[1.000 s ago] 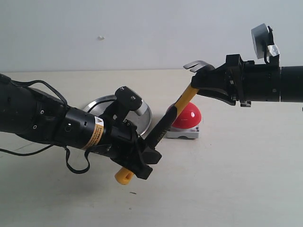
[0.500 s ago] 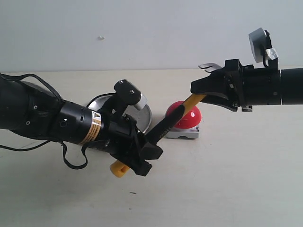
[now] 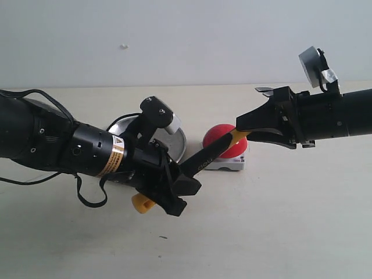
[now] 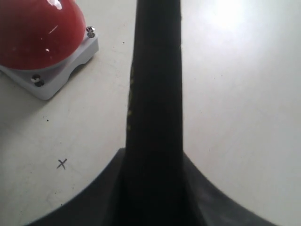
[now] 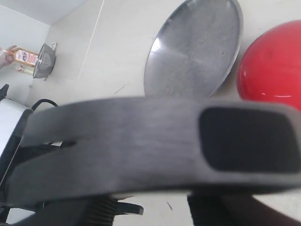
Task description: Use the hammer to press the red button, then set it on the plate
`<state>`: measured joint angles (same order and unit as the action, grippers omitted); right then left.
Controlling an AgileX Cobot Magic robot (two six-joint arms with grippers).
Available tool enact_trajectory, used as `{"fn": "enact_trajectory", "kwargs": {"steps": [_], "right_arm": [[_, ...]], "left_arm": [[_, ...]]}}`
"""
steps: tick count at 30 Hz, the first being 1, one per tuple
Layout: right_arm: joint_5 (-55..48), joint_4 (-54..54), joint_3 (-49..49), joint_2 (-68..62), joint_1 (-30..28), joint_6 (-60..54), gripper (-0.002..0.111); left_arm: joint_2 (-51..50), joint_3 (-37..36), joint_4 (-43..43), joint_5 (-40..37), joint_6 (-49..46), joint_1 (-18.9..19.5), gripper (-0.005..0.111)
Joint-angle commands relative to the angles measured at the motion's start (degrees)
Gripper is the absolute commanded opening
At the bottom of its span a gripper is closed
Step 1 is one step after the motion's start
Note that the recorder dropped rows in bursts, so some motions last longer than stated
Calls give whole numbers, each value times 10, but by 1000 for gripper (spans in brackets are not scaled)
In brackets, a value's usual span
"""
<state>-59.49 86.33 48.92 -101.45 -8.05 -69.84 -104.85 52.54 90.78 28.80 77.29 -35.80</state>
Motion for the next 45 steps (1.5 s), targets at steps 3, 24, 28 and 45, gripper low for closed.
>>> {"fn": "enact_trajectory", "kwargs": {"steps": [3,24,28,45], "right_arm": [[-11,1,0,7,0,-4,50],[16,-29,-25,24,0,3,59],[39,-20,-47,42,0,-19,59],[70,136,-293,251,0,-306,31]], "left_arm": [[9,5,-14,14,-1,-1,0],[9,5,-21,25,5,10,0],[9,5,-21,35,9,15,0],[51,5,-22,15,61,15,0]]}}
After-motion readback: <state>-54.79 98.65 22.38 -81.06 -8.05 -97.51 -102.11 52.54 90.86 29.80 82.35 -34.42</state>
